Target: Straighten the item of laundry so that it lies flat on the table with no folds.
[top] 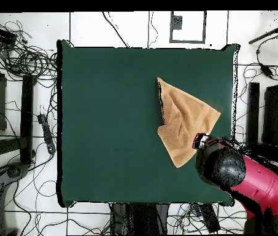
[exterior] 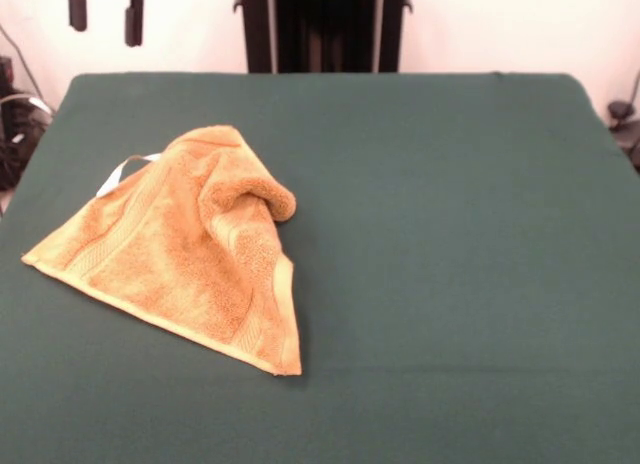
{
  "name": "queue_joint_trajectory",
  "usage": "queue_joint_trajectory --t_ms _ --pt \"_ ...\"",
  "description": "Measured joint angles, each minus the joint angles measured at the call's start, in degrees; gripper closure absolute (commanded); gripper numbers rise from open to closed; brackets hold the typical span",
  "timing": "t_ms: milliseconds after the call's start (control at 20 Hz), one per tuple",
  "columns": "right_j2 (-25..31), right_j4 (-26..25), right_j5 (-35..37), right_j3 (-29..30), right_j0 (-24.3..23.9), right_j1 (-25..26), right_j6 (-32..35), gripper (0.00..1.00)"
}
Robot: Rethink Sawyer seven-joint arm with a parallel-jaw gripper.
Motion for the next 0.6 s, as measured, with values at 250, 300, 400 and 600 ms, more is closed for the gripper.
queue_joint_trajectory --t_ms 250,300,400,600 --pt "-2.0 2.0 0.0 -1.7 0.2 1.5 0.0 0.0" --pt "-2.3 2.2 0.0 -2.2 0.2 1.8 0.0 0.0" --pt "-3.1 2.5 0.0 -3.1 0.2 2.6 0.0 0.0" --pt "-4.4 2.7 0.0 -4.7 0.4 4.3 0.0 0.0"
